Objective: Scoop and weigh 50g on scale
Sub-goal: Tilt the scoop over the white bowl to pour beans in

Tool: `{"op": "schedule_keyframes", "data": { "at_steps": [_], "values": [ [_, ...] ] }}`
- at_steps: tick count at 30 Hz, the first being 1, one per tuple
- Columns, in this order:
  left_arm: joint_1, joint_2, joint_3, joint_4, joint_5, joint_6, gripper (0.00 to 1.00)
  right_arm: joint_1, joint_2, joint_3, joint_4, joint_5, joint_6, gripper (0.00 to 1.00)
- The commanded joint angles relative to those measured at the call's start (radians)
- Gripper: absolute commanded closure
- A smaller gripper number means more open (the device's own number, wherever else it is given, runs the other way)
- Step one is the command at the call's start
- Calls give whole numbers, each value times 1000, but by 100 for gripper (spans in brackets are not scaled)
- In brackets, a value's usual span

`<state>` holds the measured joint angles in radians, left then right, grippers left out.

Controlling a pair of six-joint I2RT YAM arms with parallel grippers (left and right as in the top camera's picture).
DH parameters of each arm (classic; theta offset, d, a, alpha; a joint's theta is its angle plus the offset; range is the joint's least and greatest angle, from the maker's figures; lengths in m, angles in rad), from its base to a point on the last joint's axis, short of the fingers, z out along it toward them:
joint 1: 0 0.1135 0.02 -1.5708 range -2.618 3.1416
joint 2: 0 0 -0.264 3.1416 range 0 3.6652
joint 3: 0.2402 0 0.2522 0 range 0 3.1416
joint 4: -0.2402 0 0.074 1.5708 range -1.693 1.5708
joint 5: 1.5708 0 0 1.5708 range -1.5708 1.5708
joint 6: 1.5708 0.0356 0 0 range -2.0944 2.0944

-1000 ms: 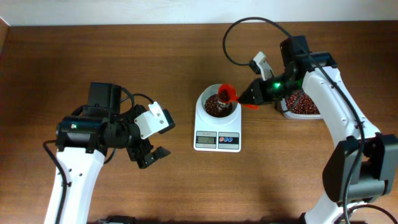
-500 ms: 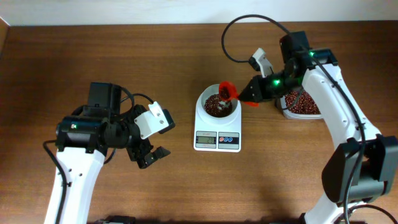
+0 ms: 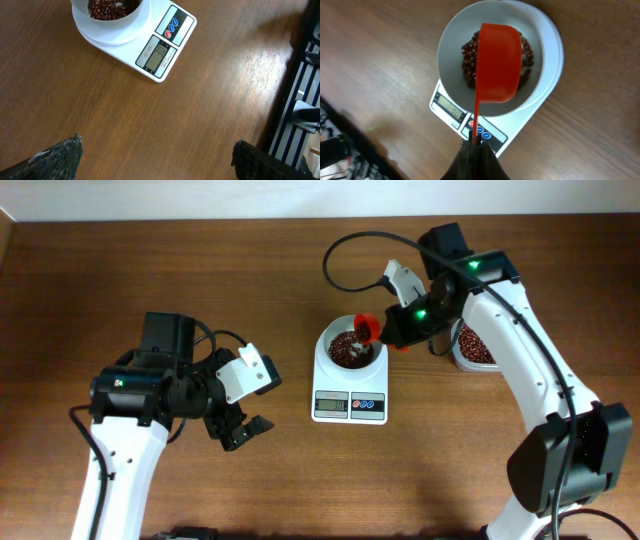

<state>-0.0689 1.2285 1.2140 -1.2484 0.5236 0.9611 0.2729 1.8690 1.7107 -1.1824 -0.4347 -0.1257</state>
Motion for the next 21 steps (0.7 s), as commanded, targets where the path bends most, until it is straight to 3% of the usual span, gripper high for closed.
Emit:
{"op": "schedule_keyframes", "data": {
  "at_steps": [1, 21],
  "values": [
    [6, -2, 16, -2, 3, -5, 1, 36, -13, 25, -13, 100, 7, 96],
    [6, -2, 16, -2, 3, -6, 1, 64, -13, 66, -48, 126, 7, 96]
  ]
}}
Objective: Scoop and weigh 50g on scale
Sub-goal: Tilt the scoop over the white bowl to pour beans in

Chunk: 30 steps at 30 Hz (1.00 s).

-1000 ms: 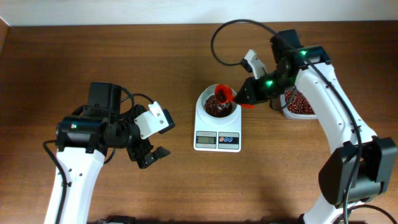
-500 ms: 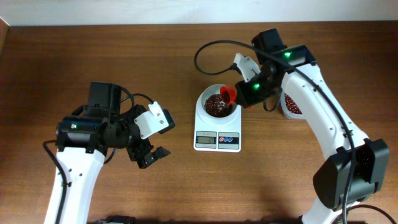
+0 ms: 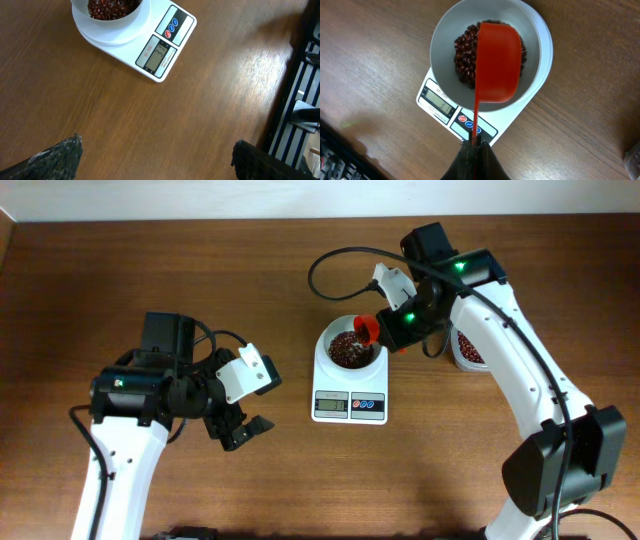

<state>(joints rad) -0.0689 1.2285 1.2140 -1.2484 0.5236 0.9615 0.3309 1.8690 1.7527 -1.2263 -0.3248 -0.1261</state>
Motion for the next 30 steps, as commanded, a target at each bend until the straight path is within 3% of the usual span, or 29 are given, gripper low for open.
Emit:
{"op": "schedule_keyframes", "data": {
  "at_steps": [1, 30],
  "values": [
    [6, -2, 16, -2, 3, -6, 1, 6, -13, 24, -5, 16, 7, 96],
    [6, -2, 16, -2, 3, -6, 1, 5, -13, 24, 56, 16, 7, 96]
  ]
}}
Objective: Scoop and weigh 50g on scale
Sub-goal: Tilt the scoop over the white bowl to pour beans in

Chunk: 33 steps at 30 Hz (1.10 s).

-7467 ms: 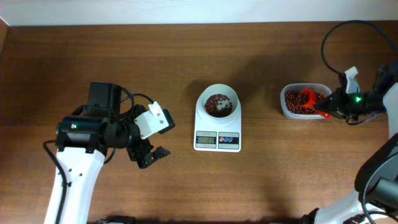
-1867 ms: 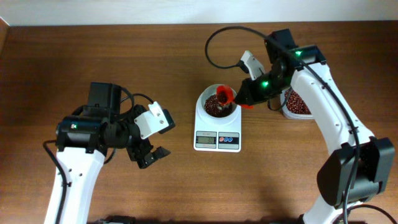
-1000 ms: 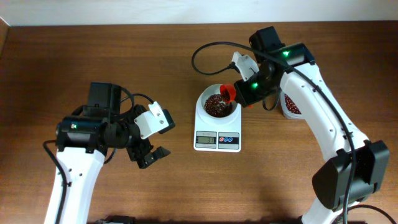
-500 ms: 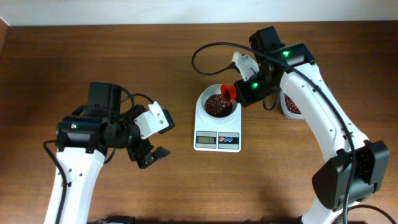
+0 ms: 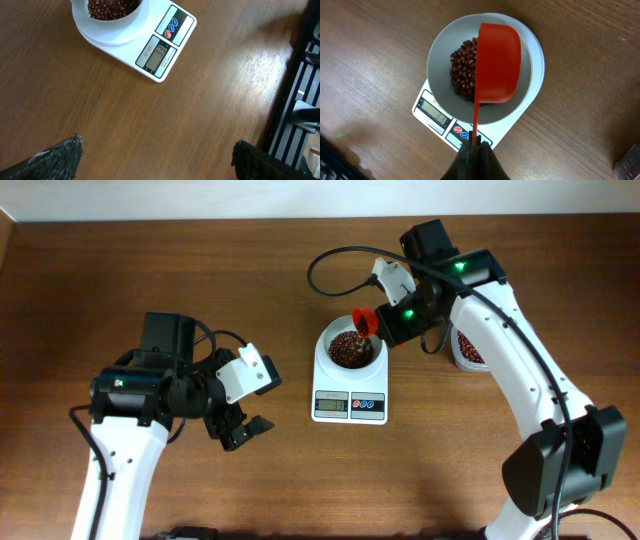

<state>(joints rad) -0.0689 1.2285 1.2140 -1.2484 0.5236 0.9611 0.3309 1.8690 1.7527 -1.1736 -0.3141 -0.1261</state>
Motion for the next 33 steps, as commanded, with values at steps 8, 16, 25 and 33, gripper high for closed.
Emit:
{"op": "schedule_keyframes", "data": {
  "at_steps": [8, 16, 25, 33],
  "values": [
    [6, -2, 16, -1, 3, -5, 1, 3, -13, 24, 12, 13, 3, 96],
    [6, -2, 16, -2, 3, -6, 1, 3, -13, 24, 10, 50, -7, 96],
    [6, -2, 16, -2, 3, -6, 1, 3, -13, 24, 19, 89, -68, 96],
    [6, -2, 16, -2, 3, -6, 1, 3, -13, 24, 7, 5, -127, 96]
  ]
}}
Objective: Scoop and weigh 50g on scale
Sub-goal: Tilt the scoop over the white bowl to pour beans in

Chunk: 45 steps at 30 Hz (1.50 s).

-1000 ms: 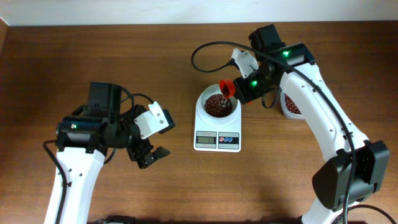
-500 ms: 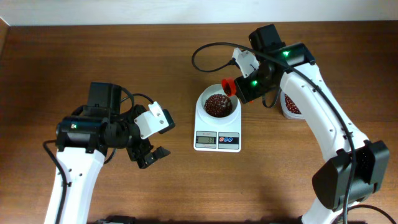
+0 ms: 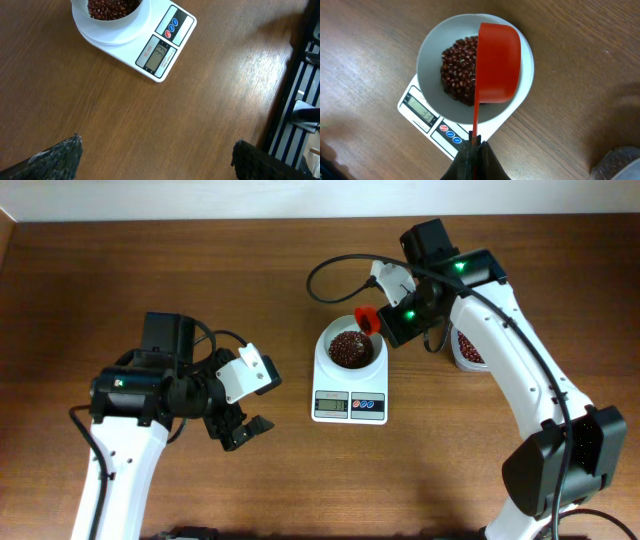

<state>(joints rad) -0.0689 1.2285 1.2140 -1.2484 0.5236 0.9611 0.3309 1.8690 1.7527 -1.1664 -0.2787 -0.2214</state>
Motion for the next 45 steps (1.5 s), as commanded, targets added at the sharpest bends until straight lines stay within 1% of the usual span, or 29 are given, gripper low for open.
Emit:
{"op": "schedule_keyframes", "data": {
  "at_steps": [1, 4, 24, 26, 27, 29, 30, 31, 33, 34, 37, 39, 40, 42, 43, 45],
  "values": [
    [6, -2, 16, -2, 3, -6, 1, 3, -13, 24, -5, -32, -29, 96],
    [6, -2, 16, -2, 3, -6, 1, 3, -13, 24, -19, -84, -71, 96],
    [6, -2, 16, -2, 3, -6, 1, 3, -13, 24, -43, -81, -71, 96],
    [6, -2, 16, -2, 3, -5, 1, 3, -13, 24, -62, -117, -110, 96],
    [6, -2, 16, -2, 3, -5, 1, 3, -13, 24, -61, -108, -119, 96],
    [6, -2, 16, -2, 3, -6, 1, 3, -13, 24, -48, 5, -79, 93],
    [6, -2, 16, -2, 3, -6, 1, 3, -13, 24, -51, 29, -74, 94],
    [6, -2, 16, -2, 3, -5, 1, 3, -13, 24, -53, 19, -75, 96],
    [6, -2, 16, -2, 3, -6, 1, 3, -13, 24, -65, -129, -156, 96],
    [6, -2, 16, -2, 3, -6, 1, 3, -13, 24, -58, -140, -167, 96],
    [6, -2, 16, -2, 3, -6, 1, 3, -13, 24, -56, -10, -126, 96],
    [6, -2, 16, -1, 3, -6, 1, 3, -13, 24, -65, -78, -163, 96],
    [6, -2, 16, -2, 3, -5, 1, 3, -13, 24, -61, -74, -167, 96],
    [6, -2, 16, -2, 3, -5, 1, 3, -11, 24, -58, 32, -109, 96],
    [6, -2, 16, -2, 3, -5, 1, 3, -11, 24, -66, 20, -113, 96],
    [6, -2, 16, -2, 3, -6, 1, 3, -11, 24, -79, -127, -185, 96]
  ]
}}
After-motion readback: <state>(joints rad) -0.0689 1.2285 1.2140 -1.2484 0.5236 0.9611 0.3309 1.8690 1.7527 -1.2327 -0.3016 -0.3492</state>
